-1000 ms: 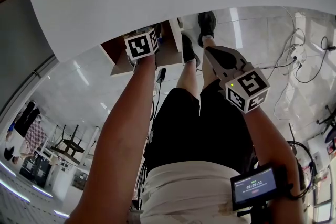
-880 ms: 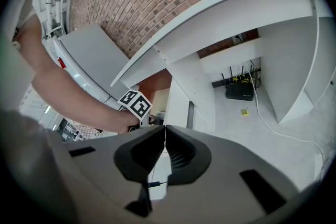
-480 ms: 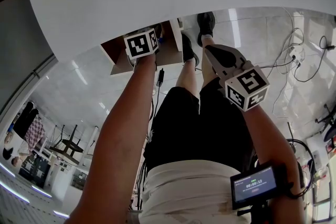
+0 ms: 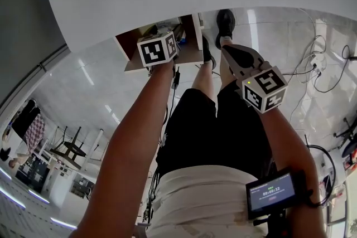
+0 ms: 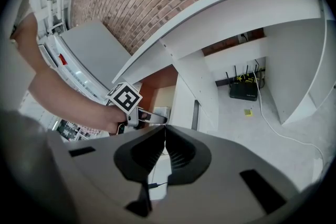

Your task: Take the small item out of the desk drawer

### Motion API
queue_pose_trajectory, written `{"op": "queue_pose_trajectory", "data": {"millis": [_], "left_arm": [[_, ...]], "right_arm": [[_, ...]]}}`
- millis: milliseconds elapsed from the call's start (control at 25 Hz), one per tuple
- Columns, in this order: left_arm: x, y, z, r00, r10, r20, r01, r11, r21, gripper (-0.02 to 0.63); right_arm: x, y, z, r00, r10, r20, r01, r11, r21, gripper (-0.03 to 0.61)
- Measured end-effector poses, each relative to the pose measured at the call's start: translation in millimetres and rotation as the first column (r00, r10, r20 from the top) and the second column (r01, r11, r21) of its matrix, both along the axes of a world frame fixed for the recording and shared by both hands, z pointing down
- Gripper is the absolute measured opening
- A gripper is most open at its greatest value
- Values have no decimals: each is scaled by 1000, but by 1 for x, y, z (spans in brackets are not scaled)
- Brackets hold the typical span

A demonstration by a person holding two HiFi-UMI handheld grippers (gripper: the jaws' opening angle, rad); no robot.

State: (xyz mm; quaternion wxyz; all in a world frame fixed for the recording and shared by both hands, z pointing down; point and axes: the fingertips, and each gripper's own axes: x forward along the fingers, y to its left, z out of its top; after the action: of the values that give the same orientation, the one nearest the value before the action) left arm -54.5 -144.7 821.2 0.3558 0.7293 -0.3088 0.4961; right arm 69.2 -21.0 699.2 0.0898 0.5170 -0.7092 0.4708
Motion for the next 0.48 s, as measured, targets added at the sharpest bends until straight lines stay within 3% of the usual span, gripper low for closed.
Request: {"op": "queue_pose_trajectory", "data": {"millis": [480], "left_arm": [[-12,10,-36,995,-76,-68,78,997,24,377]], "right_arm": [[-17,14,-10,999,-45,-7,45,999,0,6]]}}
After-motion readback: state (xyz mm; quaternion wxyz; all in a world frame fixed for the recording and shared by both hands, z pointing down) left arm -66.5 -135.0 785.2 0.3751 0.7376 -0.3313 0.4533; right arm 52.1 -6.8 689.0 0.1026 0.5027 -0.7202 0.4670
